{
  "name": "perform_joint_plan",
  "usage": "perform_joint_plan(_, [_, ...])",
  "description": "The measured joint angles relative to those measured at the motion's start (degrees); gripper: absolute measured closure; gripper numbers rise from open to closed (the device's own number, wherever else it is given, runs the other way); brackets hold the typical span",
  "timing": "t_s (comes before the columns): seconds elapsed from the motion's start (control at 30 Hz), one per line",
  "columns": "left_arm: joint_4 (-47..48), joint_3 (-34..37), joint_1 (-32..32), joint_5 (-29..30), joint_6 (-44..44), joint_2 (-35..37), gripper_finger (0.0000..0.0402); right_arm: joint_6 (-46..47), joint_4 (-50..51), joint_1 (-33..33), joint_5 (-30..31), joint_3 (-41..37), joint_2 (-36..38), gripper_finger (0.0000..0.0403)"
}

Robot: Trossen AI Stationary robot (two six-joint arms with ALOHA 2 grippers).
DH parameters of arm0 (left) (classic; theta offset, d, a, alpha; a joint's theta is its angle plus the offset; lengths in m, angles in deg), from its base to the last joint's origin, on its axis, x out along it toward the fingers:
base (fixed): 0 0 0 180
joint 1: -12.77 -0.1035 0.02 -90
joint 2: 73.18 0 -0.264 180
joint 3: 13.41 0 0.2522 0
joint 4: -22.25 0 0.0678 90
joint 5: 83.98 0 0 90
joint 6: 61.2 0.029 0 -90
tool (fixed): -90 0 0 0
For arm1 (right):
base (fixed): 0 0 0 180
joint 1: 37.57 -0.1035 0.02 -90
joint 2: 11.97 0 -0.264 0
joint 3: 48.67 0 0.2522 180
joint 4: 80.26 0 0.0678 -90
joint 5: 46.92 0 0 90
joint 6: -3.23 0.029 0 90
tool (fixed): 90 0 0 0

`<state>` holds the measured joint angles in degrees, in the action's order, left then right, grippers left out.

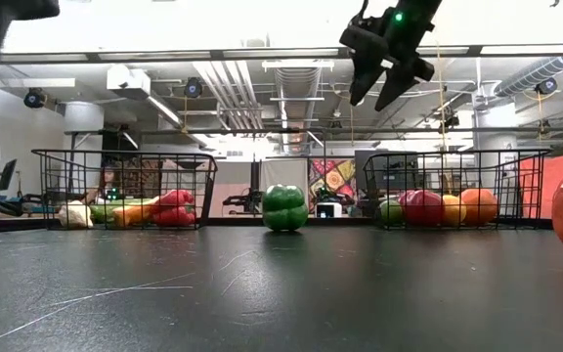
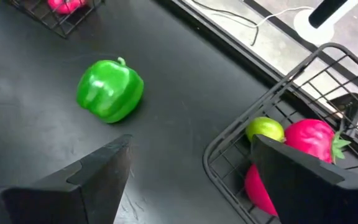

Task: Sort produce into baskets
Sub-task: Put the apple into the right wire basket

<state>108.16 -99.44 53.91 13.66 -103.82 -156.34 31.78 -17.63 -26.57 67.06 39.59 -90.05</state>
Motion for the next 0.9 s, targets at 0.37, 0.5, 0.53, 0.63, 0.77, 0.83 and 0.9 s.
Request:
perform_joint_plan(0.37, [1.9, 0.69, 6.77, -2.58, -0.16, -7.68, 0.0109, -0.24, 0.06, -0.01, 0.03, 0.0, 0.0, 0.0089])
perform_joint_plan(0.5, [1.71, 0.81, 7.69, -2.43, -0.01, -9.76, 0.0109, -0.12, 0.06, -0.01, 0.04, 0.0, 0.0, 0.0088])
perform_joint_plan(0.53, [1.61, 0.85, 7.72, -2.43, -0.04, -10.2, 0.0109, -0.11, 0.06, -0.01, 0.04, 0.0, 0.0, 0.0087])
perform_joint_plan(0.63, [1.42, 0.94, 7.71, -2.39, -0.16, -10.98, 0.0109, -0.09, 0.03, -0.01, 0.03, 0.0, 0.0, 0.0084])
perform_joint_plan(0.77, [0.93, 0.92, 7.84, -2.62, 0.2, -10.84, 0.0109, 0.55, 0.03, -0.01, 0.04, 0.0, 0.0, 0.0081])
perform_joint_plan(0.83, [0.98, 0.73, 7.88, -2.65, 0.32, -10.67, 0.0109, 0.62, 0.03, -0.01, 0.04, 0.0, 0.0, 0.0082])
perform_joint_plan(0.9, [0.84, 0.46, 7.87, -2.65, 0.36, -10.57, 0.0109, 0.74, 0.05, -0.01, 0.03, 0.0, 0.0, 0.0084])
